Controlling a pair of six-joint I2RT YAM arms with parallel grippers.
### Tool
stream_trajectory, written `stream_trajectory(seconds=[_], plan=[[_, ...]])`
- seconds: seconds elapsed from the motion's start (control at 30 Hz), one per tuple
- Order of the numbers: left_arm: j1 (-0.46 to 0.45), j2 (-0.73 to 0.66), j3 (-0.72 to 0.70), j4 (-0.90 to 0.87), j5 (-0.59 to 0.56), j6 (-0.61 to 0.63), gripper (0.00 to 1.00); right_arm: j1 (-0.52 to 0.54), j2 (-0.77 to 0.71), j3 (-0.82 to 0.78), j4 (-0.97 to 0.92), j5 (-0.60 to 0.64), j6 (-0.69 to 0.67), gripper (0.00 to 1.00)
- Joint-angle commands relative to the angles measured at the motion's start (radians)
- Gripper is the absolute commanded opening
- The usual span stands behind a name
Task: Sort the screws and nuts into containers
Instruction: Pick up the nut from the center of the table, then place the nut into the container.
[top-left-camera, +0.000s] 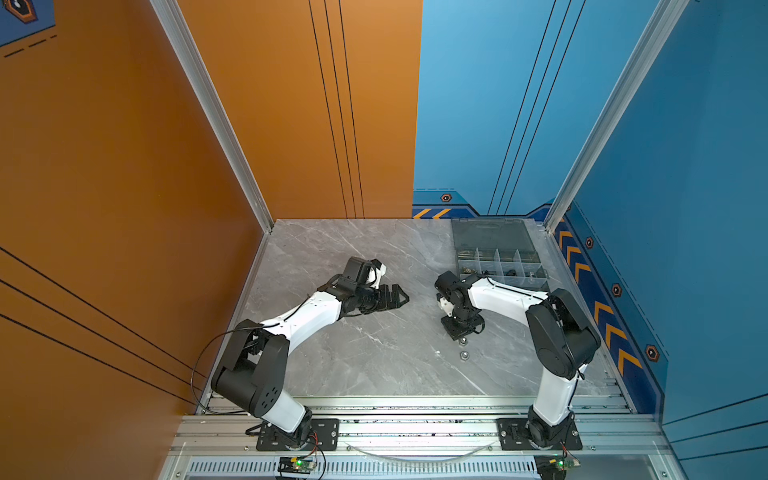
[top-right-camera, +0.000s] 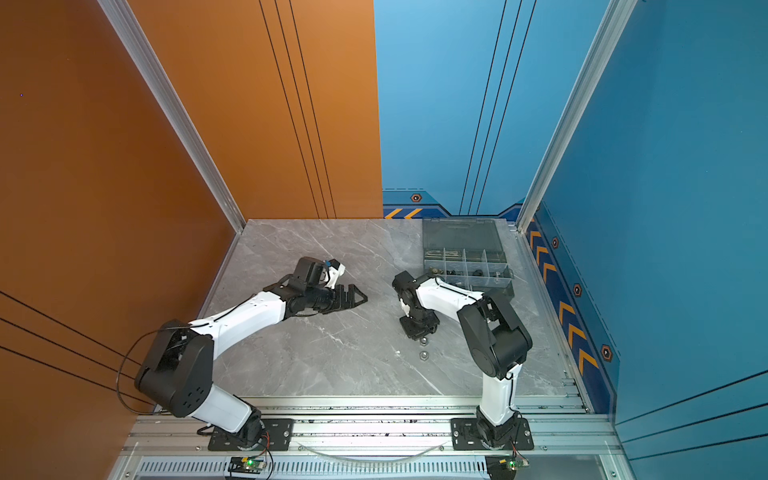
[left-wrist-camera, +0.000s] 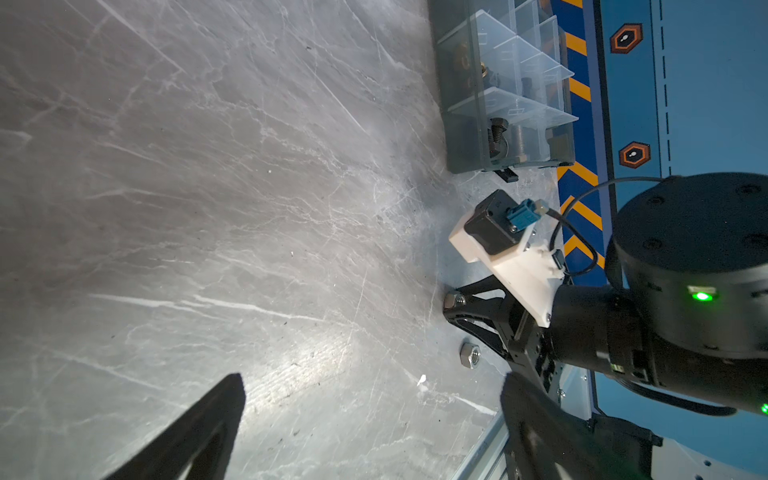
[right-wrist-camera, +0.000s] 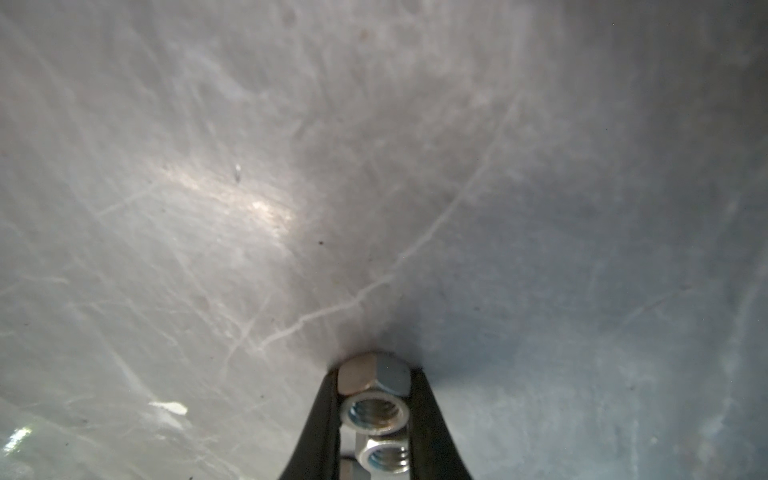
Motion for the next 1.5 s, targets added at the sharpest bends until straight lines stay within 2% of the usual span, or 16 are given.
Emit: stream_trajectory(seconds=[0.0,0.17,0.3,0.5,0.7,0.93,1.33,1.47], plan=[[0.005,-0.028,-0.013,-0.004,0.007,0.006,0.98,-0.021,-0.024,-0.031,0.092,-0.065,0.018,0.0],[0.008,-0.029,-0.012,-0.002,0.008,0.005,0.98,-0.112,-0.162,-0.024,0.169,-0.129,0.026,0.0],[0.007,-0.03,-0.011,0.001,0.012,0.004,0.98,-0.267,-0.214,0.036,0.178,-0.102,0.051,0.0],[0.008,-0.035,-0.01,0.001,0.013,0.006,0.98,-0.512,-0.164,0.154,0.183,0.027,0.104,0.0],[0.01,-0.037,-0.016,0.009,0.014,0.002,0.98,-0.673,-0.07,0.23,0.234,0.043,0.164,0.0],[0.01,-0.041,-0.017,0.004,0.02,0.007,0.98,-0.742,0.059,0.31,0.267,0.101,0.183,0.0],[0.014,-0.047,-0.017,0.001,0.02,0.008,0.98,-0.799,0.149,0.362,0.315,0.095,0.194,0.0],[0.016,-0.04,-0.014,0.005,0.024,0.008,0.98,-0.794,0.168,0.373,0.307,0.095,0.181,0.19]])
